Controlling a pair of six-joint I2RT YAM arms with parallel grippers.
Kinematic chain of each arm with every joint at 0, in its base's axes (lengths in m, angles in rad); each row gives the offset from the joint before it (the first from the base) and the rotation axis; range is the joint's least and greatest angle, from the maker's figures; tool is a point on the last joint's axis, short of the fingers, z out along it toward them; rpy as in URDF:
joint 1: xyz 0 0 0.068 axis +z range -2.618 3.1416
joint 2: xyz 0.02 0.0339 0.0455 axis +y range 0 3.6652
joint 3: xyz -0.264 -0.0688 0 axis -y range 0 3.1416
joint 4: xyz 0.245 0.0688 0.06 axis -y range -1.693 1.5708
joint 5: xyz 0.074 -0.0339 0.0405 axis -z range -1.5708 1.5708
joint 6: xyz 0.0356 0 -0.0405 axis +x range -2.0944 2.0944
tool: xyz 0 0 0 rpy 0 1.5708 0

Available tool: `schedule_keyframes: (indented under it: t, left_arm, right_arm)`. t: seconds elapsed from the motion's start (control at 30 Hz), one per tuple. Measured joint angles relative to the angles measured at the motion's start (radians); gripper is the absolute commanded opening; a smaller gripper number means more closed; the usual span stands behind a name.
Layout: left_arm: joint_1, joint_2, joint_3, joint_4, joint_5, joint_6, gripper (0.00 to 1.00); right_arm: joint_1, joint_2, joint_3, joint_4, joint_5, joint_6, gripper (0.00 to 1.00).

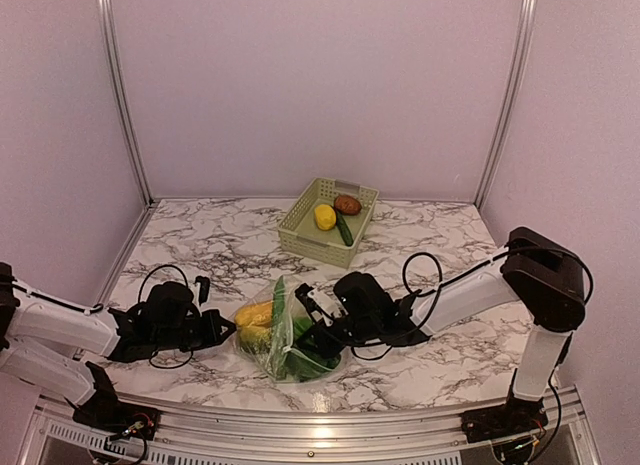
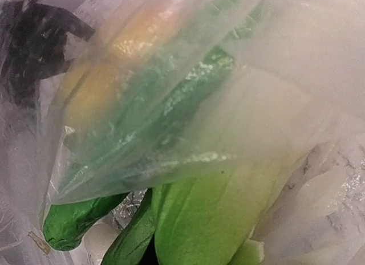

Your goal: Open the zip-top bag and remove the fake food

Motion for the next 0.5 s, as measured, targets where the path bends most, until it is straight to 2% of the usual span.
schedule_keyframes:
  t: [0.3, 0.5]
  left_arm:
    - [0.032, -0.192, 0.0, -0.098, -0.122, 0.006, 0.0]
    - [0.043, -0.212, 0.016, -0.206, -0.2, 0.012, 0.0]
  right_arm:
    - [-0.039, -0.079, -0.021, -0.07, -0.027, -0.043, 0.0]
    - [-0.04, -0.141, -0.021, -0.116, -0.094, -0.072, 0.0]
